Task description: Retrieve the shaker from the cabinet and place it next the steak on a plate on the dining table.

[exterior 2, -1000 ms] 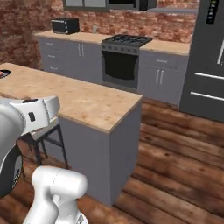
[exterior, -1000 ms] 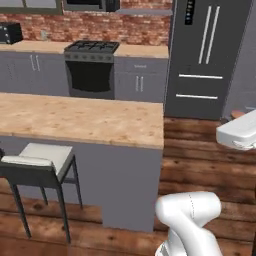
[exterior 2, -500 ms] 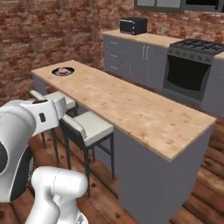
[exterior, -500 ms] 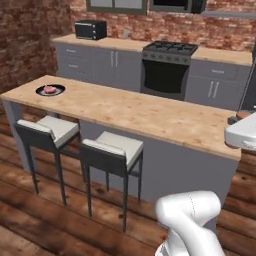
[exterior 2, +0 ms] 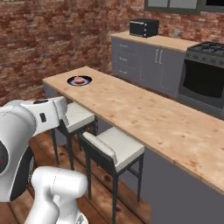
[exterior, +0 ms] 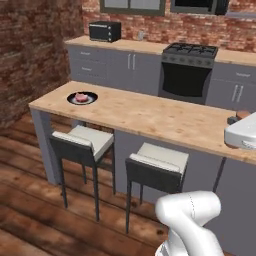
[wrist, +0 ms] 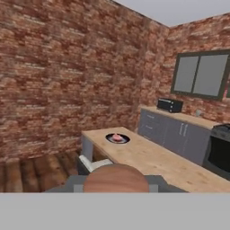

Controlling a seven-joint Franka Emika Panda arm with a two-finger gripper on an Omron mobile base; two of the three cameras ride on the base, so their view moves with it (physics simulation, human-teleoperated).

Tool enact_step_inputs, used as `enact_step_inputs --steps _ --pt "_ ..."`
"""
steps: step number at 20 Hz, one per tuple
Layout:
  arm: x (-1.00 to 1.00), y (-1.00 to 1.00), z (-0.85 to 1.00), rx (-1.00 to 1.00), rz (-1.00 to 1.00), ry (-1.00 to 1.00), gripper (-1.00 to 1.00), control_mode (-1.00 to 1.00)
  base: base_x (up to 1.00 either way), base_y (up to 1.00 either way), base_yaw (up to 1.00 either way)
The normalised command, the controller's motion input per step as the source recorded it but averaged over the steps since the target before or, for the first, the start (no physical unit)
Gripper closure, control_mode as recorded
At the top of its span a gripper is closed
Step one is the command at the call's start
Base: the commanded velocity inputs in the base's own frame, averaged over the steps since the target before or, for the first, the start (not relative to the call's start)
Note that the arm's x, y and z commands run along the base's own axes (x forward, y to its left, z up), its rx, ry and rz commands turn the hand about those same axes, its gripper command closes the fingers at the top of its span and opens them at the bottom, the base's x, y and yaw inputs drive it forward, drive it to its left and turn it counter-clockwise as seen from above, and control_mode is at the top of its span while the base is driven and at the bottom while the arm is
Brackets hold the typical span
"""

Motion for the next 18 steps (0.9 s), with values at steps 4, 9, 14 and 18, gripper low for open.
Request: enact_step_inputs --steps 4,9,14,18 --pt "0.00 0.00 0.00 0.00 0.00 0.00 1.00 1.00 0.23 1.00 -0.07" --pt "0.00 0.00 0.00 0.00 0.00 0.00 1.00 1.00 0.58 1.00 -0.21" --pt "0.00 0.00 0.00 0.00 0.00 0.00 1.00 1.00 0.66 1.00 -0.30" --pt "0.00 0.00 0.00 0.00 0.00 0.00 1.00 1.00 0.37 1.00 -0.36"
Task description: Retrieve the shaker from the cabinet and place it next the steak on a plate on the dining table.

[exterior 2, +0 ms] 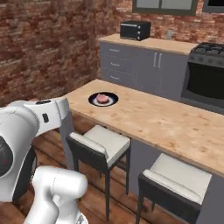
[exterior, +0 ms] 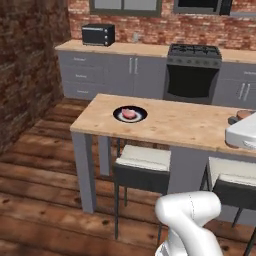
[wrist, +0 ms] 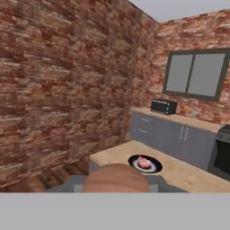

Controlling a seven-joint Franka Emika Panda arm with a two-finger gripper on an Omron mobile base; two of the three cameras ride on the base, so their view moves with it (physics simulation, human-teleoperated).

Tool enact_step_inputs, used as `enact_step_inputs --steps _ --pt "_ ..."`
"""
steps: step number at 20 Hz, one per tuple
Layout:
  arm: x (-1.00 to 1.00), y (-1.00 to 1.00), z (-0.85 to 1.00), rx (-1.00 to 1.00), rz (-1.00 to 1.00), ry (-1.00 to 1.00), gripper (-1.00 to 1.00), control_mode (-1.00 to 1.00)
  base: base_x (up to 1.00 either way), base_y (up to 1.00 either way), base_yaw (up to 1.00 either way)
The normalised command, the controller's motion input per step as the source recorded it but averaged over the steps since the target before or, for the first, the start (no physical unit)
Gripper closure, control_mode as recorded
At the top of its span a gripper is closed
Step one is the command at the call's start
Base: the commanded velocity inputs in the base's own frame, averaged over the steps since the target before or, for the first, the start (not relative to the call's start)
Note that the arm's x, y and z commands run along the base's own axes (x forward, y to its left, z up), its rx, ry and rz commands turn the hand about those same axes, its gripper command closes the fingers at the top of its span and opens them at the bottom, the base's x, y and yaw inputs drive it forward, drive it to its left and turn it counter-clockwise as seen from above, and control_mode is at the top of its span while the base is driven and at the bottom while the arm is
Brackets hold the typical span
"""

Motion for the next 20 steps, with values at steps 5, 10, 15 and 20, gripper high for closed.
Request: enact_step_inputs --steps 5,10,15,20 --pt "0.00 0.00 0.00 0.00 0.00 0.00 1.00 1.00 0.35 0.67 -0.49" --pt "0.00 0.00 0.00 0.00 0.00 0.00 1.00 1.00 0.24 0.57 -0.56" --pt "0.00 0.00 0.00 0.00 0.00 0.00 1.00 1.00 0.02 0.88 -0.56" --pt "0.00 0.00 0.00 0.00 0.00 0.00 1.00 1.00 -0.06 0.97 -0.48"
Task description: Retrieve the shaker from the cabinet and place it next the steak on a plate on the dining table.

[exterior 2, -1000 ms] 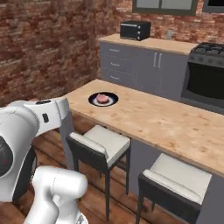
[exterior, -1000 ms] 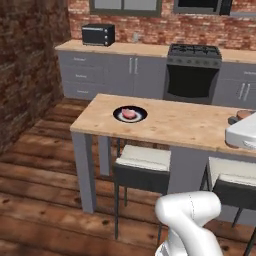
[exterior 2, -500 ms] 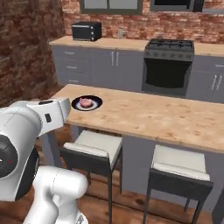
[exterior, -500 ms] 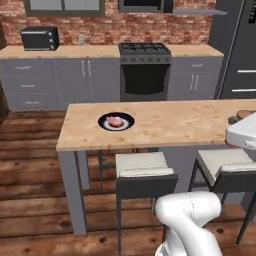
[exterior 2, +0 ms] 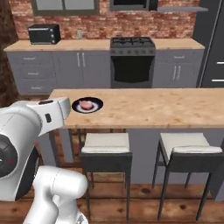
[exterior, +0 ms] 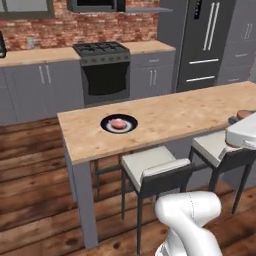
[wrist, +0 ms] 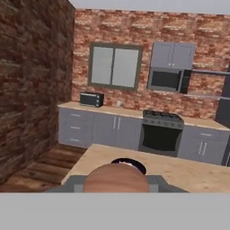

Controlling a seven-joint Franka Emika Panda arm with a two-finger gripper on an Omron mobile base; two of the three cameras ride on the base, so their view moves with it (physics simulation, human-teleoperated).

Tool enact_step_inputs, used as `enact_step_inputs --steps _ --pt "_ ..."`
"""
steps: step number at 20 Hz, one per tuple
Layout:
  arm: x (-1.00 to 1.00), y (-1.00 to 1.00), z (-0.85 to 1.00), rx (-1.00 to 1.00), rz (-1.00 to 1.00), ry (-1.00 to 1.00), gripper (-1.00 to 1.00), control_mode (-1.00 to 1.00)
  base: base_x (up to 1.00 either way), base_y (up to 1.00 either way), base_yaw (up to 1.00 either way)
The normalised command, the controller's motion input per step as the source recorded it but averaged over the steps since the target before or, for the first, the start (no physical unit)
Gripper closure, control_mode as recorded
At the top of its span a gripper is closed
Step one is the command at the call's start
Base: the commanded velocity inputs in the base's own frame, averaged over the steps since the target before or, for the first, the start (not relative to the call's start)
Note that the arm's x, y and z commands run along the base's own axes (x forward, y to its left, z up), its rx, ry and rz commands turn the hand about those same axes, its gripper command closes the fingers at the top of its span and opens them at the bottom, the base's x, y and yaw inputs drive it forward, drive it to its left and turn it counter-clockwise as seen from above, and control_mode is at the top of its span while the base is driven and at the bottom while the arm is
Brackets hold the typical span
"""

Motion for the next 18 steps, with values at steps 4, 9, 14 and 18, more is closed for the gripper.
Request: enact_step_inputs --steps 4,9,14,18 --pt "0.00 0.00 0.00 0.00 0.00 0.00 1.00 1.00 0.26 0.42 -0.42" --pt "0.00 0.00 0.00 0.00 0.00 0.00 1.00 1.00 0.65 0.30 -0.24" --pt "0.00 0.00 0.00 0.00 0.00 0.00 1.00 1.00 0.05 0.65 -0.61" --pt "0.00 0.00 0.00 0.00 0.00 0.00 1.00 1.00 0.00 0.72 -0.68"
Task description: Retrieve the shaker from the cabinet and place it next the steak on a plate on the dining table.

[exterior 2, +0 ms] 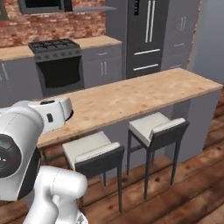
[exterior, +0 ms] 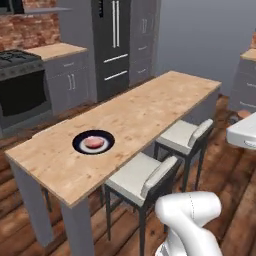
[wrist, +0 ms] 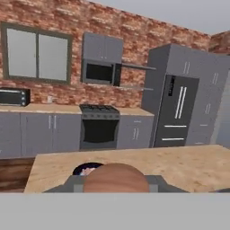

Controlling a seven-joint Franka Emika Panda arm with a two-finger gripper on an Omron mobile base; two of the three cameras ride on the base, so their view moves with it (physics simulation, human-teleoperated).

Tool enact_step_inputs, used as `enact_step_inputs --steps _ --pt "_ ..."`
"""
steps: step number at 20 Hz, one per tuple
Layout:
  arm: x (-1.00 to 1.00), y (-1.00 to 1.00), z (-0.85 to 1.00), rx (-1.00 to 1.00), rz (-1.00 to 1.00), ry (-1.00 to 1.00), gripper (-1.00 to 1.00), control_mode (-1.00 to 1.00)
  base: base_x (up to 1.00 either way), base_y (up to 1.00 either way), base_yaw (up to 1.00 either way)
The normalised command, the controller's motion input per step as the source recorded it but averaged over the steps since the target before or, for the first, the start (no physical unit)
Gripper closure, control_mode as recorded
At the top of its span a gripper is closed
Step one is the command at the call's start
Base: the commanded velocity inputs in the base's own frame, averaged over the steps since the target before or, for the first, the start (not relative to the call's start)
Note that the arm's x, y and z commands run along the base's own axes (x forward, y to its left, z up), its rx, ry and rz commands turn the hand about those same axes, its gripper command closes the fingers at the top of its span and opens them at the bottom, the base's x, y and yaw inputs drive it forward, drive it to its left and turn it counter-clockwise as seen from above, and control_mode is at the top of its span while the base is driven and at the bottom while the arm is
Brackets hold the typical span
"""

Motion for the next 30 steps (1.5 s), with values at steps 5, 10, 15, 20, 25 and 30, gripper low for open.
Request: enact_step_inputs --steps 5,10,15,20,25,30 --pt "0.00 0.00 0.00 0.00 0.00 0.00 1.00 1.00 0.00 0.46 -0.81" --pt "0.00 0.00 0.00 0.00 0.00 0.00 1.00 1.00 -0.61 0.40 -0.81" --pt "0.00 0.00 0.00 0.00 0.00 0.00 1.00 1.00 -1.00 0.74 -0.63" --pt "0.00 0.00 0.00 0.00 0.00 0.00 1.00 1.00 -1.00 1.00 -0.32" --pt "0.00 0.00 0.00 0.00 0.00 0.00 1.00 1.00 -0.75 1.00 -0.23" --pt "0.00 0.00 0.00 0.00 0.00 0.00 1.00 1.00 0.44 1.00 -0.37"
